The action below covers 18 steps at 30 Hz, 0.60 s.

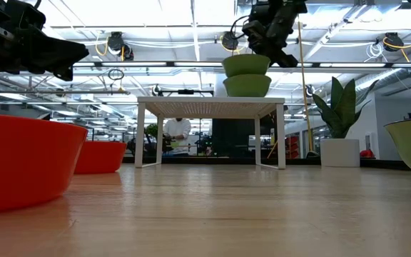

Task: Pick & Place Mini bowls
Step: Stack the top white patterned bowl on the white patterned bowl on the shelf

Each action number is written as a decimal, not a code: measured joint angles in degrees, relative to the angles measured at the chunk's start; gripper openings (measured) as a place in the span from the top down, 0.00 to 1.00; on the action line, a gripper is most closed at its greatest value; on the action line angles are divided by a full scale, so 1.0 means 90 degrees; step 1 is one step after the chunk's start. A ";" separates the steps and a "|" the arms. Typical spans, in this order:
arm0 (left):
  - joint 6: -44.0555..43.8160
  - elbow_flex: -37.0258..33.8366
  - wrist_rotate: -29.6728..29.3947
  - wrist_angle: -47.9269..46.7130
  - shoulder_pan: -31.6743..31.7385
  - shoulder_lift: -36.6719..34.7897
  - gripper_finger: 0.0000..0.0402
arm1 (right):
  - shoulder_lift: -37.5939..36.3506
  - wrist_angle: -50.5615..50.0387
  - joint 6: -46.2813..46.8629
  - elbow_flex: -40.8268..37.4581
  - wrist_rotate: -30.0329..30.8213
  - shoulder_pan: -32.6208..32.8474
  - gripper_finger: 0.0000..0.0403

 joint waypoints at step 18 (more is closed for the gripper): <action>0.0000 0.0001 0.0000 0.0000 0.0001 0.0000 0.84 | 0.0000 -0.0078 0.0141 0.0000 0.0204 0.0060 1.00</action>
